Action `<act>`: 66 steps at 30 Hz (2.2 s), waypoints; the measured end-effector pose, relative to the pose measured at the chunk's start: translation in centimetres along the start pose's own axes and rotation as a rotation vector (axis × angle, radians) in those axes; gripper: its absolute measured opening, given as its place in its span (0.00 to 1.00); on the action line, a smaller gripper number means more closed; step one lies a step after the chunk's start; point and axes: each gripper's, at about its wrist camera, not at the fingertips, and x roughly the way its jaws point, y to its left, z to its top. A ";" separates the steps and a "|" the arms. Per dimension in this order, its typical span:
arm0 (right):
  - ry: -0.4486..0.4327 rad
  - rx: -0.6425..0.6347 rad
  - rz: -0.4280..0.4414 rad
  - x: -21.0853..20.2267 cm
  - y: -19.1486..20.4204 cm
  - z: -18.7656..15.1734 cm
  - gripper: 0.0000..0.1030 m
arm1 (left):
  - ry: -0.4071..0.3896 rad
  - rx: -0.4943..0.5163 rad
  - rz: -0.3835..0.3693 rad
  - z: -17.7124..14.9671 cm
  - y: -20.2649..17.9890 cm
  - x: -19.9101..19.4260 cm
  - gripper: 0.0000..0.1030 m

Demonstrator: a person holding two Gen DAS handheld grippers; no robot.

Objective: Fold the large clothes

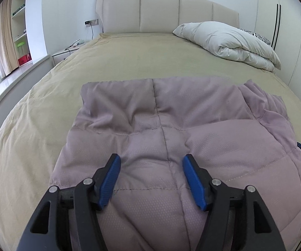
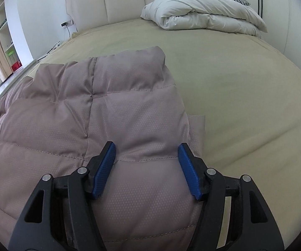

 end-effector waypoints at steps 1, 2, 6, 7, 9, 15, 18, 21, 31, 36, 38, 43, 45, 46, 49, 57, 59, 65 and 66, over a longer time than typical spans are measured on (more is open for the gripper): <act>-0.004 -0.007 -0.008 0.1 0.2 -0.1 0.59 | -0.002 -0.006 -0.008 -0.1 0.2 0.2 0.65; -0.010 -0.010 -0.013 0.2 0.3 -0.2 0.59 | -0.005 -0.010 -0.017 -0.2 0.3 0.4 0.65; -0.024 0.001 0.001 0.6 0.0 -0.8 0.59 | -0.012 -0.033 -0.052 -0.5 0.9 0.9 0.66; -0.025 0.004 0.005 0.8 -0.1 -0.9 0.59 | -0.015 -0.035 -0.054 -0.6 1.0 1.0 0.66; -0.027 0.005 0.005 0.9 -0.1 -0.8 0.59 | -0.019 -0.039 -0.056 -0.7 1.0 1.1 0.66; -0.037 0.008 0.007 1.1 -0.4 -1.0 0.59 | -0.028 -0.052 -0.073 -1.0 1.4 1.4 0.66; -0.042 0.011 0.011 1.0 -0.4 -1.1 0.59 | -0.033 -0.059 -0.084 -1.0 1.7 1.3 0.66; -0.047 0.014 0.017 1.0 -0.5 -1.2 0.59 | -0.042 -0.068 -0.098 -1.2 2.0 1.3 0.66; -0.058 0.024 0.030 1.2 -0.9 -1.5 0.59 | -0.049 -0.078 -0.120 -1.4 2.7 1.5 0.66; -0.044 0.021 0.023 1.2 -0.8 -1.1 0.59 | -0.019 -0.076 -0.111 -0.8 2.7 0.9 0.65; -0.007 0.009 -0.012 0.3 -0.2 -0.4 0.60 | -0.004 -0.085 -0.109 -0.6 2.9 -0.9 0.64; -0.088 -0.017 0.112 -6.7 4.6 -0.6 0.60 | -0.074 -0.073 -0.098 -2.7 2.6 -7.5 0.64; -0.092 -0.078 0.167 -8.0 7.7 -1.7 0.60 | -0.058 -0.035 -0.082 -3.8 1.9 -8.1 0.64; -0.075 -0.118 0.199 -8.1 9.5 -2.5 0.60 | -0.044 -0.013 -0.075 -4.4 1.5 -8.0 0.65; -0.078 -0.238 0.116 -7.1 13.3 -5.1 0.61 | -0.014 0.035 -0.049 -5.9 1.0 -6.8 0.66; -0.094 -0.285 0.092 -5.0 13.9 -7.5 0.61 | -0.008 0.041 -0.044 -6.6 0.7 -5.4 0.68; -0.093 -0.288 0.082 -4.9 14.0 -8.0 0.61 | -0.003 0.037 -0.042 -6.6 0.7 -5.5 0.67; -0.009 -0.203 0.105 -7.3 13.9 -5.1 0.61 | -0.060 -0.001 -0.049 -5.0 0.2 -9.7 0.66; -0.046 -0.196 0.123 -8.2 13.9 -4.7 0.61 | -0.074 0.000 -0.060 -4.4 -0.2 -10.1 0.66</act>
